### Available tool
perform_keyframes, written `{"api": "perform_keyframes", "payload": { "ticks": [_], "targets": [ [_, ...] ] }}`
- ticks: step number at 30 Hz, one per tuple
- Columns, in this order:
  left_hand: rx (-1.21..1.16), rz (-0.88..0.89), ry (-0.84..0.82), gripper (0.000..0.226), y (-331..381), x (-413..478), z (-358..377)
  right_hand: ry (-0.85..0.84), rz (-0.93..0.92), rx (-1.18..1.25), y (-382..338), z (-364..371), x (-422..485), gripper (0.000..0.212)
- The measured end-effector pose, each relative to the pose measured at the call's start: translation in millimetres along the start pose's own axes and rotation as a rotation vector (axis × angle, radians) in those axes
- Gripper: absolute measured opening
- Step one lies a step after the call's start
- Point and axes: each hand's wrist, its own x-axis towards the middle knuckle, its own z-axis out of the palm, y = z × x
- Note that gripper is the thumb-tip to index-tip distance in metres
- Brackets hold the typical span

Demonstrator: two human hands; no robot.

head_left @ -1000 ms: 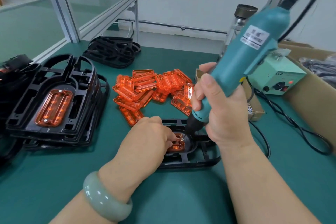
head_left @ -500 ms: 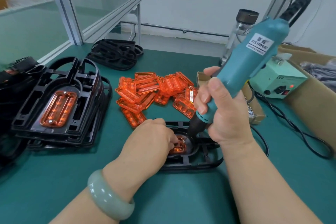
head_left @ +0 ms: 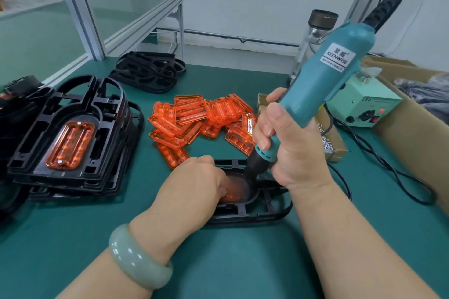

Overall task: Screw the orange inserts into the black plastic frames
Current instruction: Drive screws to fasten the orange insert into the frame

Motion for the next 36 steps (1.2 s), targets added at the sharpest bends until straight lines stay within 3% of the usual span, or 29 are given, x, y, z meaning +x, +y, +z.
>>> {"api": "perform_keyframes", "payload": {
  "ticks": [12, 17, 23, 28, 36],
  "targets": [
    [-0.064, -0.009, 0.045, 0.024, -1.6, -2.4, 3.0, 0.033, -0.024, -0.027, 4.1, 0.0, -1.7, 0.011],
    [-0.074, -0.003, 0.051, 0.024, -2.2, -3.0, 3.2, -0.043, -0.028, -0.058, 4.9, 0.1, -2.1, 0.014],
    [-0.073, 0.019, 0.042, 0.025, -3.0, -1.9, 2.8, -0.018, -0.021, 0.069, 3.7, -12.6, -3.3, 0.014],
    [-0.060, 0.043, 0.023, 0.025, -6.3, 4.7, -3.6, -0.050, -0.071, 0.095, 2.3, -17.4, -8.0, 0.057],
    [-0.086, 0.010, -0.013, 0.025, -3.1, 3.6, 1.6, -0.031, -0.099, 0.051, 3.0, -15.1, -10.2, 0.052]
  ]
}}
